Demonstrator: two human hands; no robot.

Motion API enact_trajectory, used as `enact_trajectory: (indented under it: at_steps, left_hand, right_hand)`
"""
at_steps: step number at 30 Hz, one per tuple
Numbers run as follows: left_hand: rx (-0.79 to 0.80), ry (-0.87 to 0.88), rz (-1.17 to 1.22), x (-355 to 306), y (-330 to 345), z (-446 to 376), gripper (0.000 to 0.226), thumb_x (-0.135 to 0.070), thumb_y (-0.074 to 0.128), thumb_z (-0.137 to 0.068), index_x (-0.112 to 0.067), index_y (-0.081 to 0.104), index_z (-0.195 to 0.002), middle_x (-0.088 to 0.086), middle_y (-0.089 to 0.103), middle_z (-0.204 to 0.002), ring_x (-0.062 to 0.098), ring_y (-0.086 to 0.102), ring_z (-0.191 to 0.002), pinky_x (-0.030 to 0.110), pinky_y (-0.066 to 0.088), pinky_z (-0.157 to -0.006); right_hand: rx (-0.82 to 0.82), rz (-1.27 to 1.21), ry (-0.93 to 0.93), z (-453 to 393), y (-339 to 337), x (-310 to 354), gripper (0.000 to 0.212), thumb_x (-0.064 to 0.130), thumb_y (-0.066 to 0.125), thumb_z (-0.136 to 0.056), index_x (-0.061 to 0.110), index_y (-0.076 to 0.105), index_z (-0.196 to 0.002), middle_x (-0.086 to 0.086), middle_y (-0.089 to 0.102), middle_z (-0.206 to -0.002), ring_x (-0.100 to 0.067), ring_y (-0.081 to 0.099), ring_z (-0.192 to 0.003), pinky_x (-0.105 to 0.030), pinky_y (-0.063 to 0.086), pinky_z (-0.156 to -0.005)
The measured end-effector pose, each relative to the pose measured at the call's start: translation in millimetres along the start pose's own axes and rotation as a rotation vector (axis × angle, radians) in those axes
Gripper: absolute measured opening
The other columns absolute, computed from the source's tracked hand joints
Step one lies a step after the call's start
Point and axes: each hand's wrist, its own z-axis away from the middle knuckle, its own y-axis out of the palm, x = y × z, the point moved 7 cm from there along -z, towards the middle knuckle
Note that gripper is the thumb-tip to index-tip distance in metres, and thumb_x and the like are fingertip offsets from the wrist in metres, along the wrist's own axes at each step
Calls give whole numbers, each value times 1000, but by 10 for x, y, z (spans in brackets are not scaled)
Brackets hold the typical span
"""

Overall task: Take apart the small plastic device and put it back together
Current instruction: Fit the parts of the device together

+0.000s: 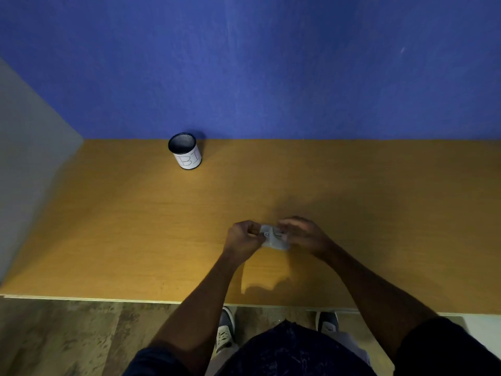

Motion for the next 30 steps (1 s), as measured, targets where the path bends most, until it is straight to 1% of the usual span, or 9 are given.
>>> enact_trajectory:
  at_steps: [3, 7, 12, 15, 18, 20, 23, 25, 30]
  left_hand:
    - [-59, 79, 28, -114, -84, 30, 20, -11, 74, -74, -25, 74, -88, -7, 76, -84, 12, 73, -76, 34, 63, -67]
    - [-95, 125, 92, -204, -177, 37, 30, -9, 67, -72, -35, 69, -85, -7, 76, -88, 13, 75, -85, 45, 65, -73]
    - [-119, 186, 87, -277, -236, 53, 39, 0, 62, -83, -38, 66, -90, -3, 76, -93, 17, 75, -91, 50, 65, -75]
    - [-141, 160, 118, -280, -201, 64, 31, 4, 61, -85, -24, 70, -94, 6, 77, -95, 23, 75, -91, 52, 64, -76]
    - [-144, 39, 280, -218, -158, 57, 23, 10, 59, -88, -6, 72, -98, 15, 75, -92, 30, 74, -84, 57, 63, -77]
    - [-129, -79, 442, -182, -132, 74, 22, 13, 57, -89, -2, 72, -94, 18, 73, -86, 28, 74, -72, 49, 65, -70]
    - [-119, -214, 679, -200, -120, 131, 18, 13, 57, -90, 1, 68, -85, 14, 73, -73, 23, 74, -56, 30, 62, -51]
    - [-124, -236, 714, -240, -117, 139, 16, 12, 57, -90, 2, 67, -85, 12, 73, -70, 23, 74, -55, 28, 60, -50]
    - [-134, -192, 638, -327, -110, 88, 19, 10, 56, -92, -3, 69, -87, 12, 69, -75, 17, 70, -56, 27, 61, -53]
  right_hand:
    - [-173, -153, 130, 11, -214, -118, 27, 17, 67, -95, 6, 70, -120, -11, 72, -116, -23, 68, -108, -36, 53, -91]
    - [-195, -192, 99, -21, -300, -29, 16, 6, 65, -94, 0, 75, -105, -17, 76, -99, -6, 69, -80, -22, 55, -74]
    - [-238, -221, 77, -72, -360, 39, 10, 6, 69, -91, 1, 77, -94, -14, 77, -87, -15, 69, -76, -30, 56, -72]
    - [-275, -261, 120, -101, -392, 41, 8, 3, 71, -89, 7, 76, -84, -7, 71, -71, -9, 63, -62, -25, 52, -63]
    - [-273, -466, 164, -115, -379, 32, 13, 5, 71, -89, 8, 74, -77, -5, 64, -58, -6, 55, -48, -21, 47, -52]
    - [-255, -607, 164, -95, -368, 32, 14, 9, 70, -91, 6, 74, -78, -5, 63, -57, -9, 55, -49, -21, 45, -52]
    - [-170, -685, 172, -49, -301, 31, 16, 6, 71, -88, -1, 73, -103, -9, 70, -73, -15, 63, -61, -23, 48, -56]
    - [-152, -679, 207, -38, -269, 8, 26, 1, 72, -86, -2, 71, -112, -9, 74, -79, -16, 68, -67, -23, 53, -59]
    - [-197, -817, 269, -84, -267, 54, 21, 3, 74, -85, -5, 72, -105, -17, 74, -93, -27, 73, -78, -28, 62, -69]
